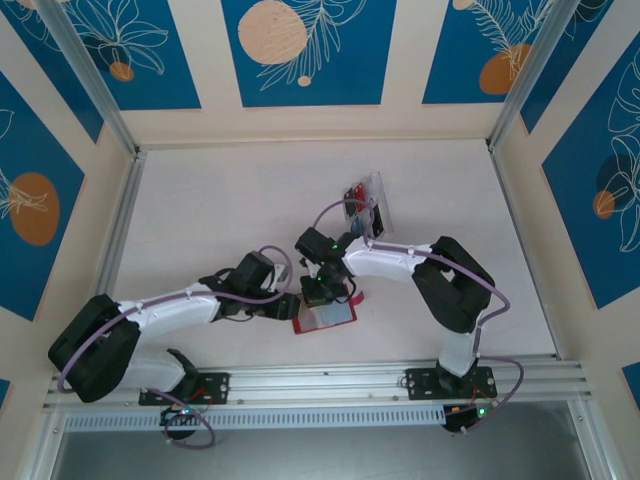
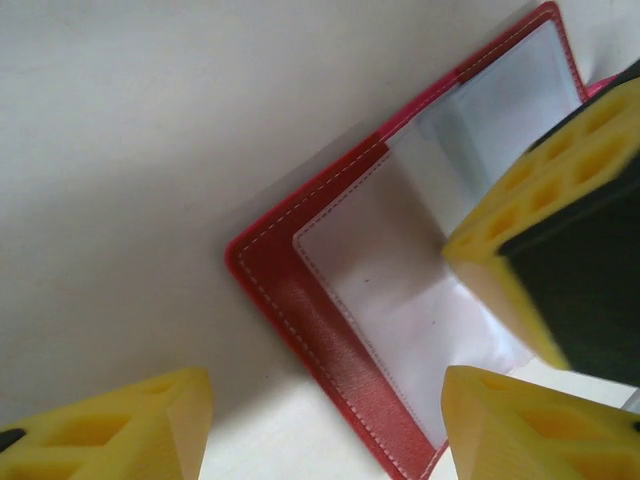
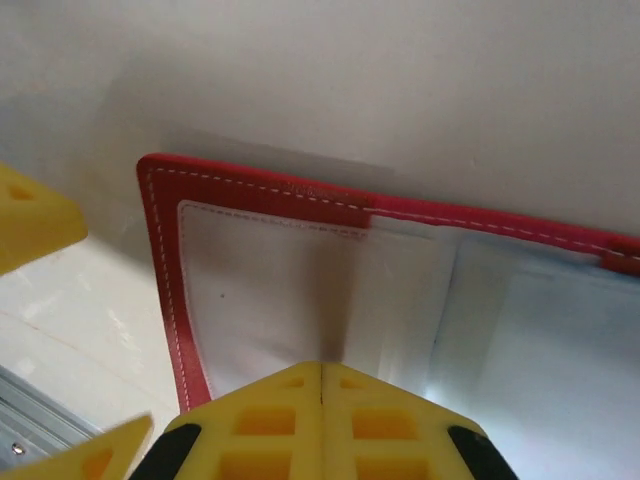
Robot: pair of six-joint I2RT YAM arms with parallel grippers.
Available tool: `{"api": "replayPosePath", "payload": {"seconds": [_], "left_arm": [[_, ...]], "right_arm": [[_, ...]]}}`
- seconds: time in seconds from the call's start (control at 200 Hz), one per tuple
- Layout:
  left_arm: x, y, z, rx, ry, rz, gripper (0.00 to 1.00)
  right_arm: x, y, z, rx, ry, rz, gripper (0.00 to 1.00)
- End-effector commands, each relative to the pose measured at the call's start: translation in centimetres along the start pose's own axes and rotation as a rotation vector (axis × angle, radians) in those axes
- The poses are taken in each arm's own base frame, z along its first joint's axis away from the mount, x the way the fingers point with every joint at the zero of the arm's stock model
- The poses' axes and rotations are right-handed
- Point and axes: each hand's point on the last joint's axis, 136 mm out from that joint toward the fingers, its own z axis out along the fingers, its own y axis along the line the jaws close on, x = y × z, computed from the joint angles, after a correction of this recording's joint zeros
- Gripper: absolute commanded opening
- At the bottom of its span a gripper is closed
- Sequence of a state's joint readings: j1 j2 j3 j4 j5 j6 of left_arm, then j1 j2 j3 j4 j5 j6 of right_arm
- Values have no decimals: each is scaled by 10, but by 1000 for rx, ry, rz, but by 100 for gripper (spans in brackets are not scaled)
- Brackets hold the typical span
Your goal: Put the credit cards into the card holder
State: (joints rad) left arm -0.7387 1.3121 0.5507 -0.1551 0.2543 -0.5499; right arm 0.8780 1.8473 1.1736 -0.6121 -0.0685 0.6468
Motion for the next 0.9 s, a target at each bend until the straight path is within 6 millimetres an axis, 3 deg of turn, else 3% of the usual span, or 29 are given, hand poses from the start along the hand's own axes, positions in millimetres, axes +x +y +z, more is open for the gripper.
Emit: {"api": "replayPosePath", "payload": {"seconds": [0.0,0.35,0.525,0.895], "left_arm": [[-11,-11,1,16,-21,6,60],[-7,0,14,-68,6,5,54],[-7,5,20,-122,8,18,41],[2,20,28,-281,14,55,28]], "right_arm": [[3,7,13,-50,44,29,0],[-3,5,21,-147,71,90,0],[-2,1,22,-159,81,102,0],[-8,2,8,-158,60,63,2]]}}
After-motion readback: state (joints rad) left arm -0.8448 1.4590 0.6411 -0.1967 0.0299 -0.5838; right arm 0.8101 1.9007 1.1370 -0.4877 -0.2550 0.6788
